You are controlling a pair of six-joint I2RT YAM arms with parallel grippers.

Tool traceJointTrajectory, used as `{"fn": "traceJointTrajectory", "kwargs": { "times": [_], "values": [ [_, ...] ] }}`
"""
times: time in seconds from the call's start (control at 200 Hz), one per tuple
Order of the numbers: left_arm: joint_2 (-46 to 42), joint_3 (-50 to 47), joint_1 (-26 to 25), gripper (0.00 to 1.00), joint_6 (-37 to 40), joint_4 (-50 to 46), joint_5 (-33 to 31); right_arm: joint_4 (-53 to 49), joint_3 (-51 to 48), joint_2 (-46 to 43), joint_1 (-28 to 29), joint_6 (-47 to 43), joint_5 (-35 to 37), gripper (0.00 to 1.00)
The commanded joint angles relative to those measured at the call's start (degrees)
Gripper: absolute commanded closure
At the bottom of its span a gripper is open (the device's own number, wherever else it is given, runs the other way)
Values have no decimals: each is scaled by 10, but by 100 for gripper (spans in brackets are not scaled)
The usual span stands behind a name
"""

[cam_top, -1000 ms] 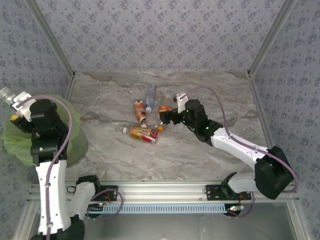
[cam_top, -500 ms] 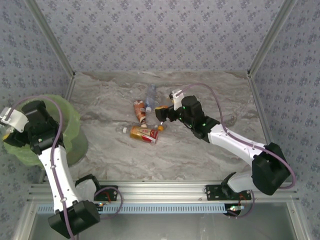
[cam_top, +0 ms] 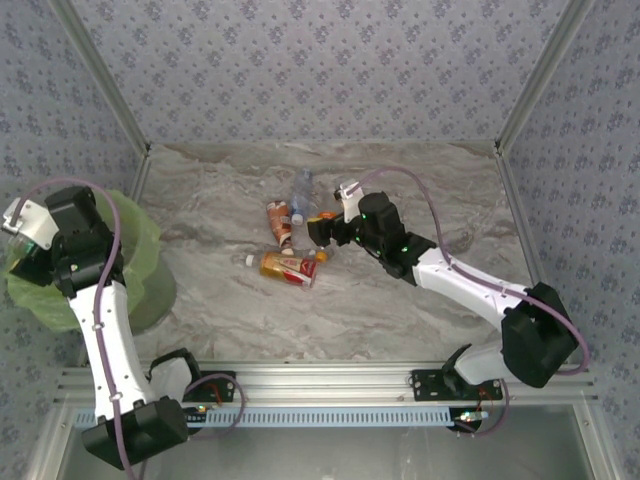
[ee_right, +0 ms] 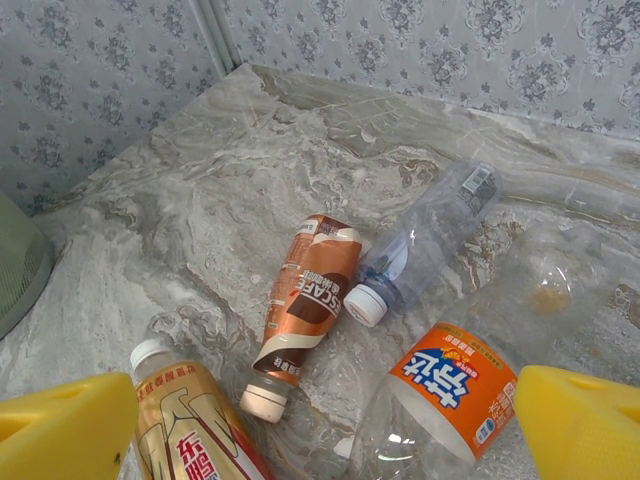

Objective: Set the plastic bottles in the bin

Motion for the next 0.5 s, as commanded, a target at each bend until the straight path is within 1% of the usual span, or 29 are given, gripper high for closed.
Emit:
{"fn": "traceJointTrajectory", "kwargs": {
  "times": [0.0,0.095,0.235,0.32,0.495],
  "values": [
    [3,32,-21,1,-8,-27,40,-5,22,8,5,-10,7,1],
    [5,42,-30,1,-22,-38,67,-5,23,8,7,-11,11,1],
    [-6,45,-47,1,-39,-33,158,-14,25,11,7,-9,31,1],
    [-5,51,-75,1,-44,-38,169,-20,28,15,6,-9,36,1],
    [14,69,-159,1,-41,-38,165,-25,32,23,7,-6,36,1]
  ]
}}
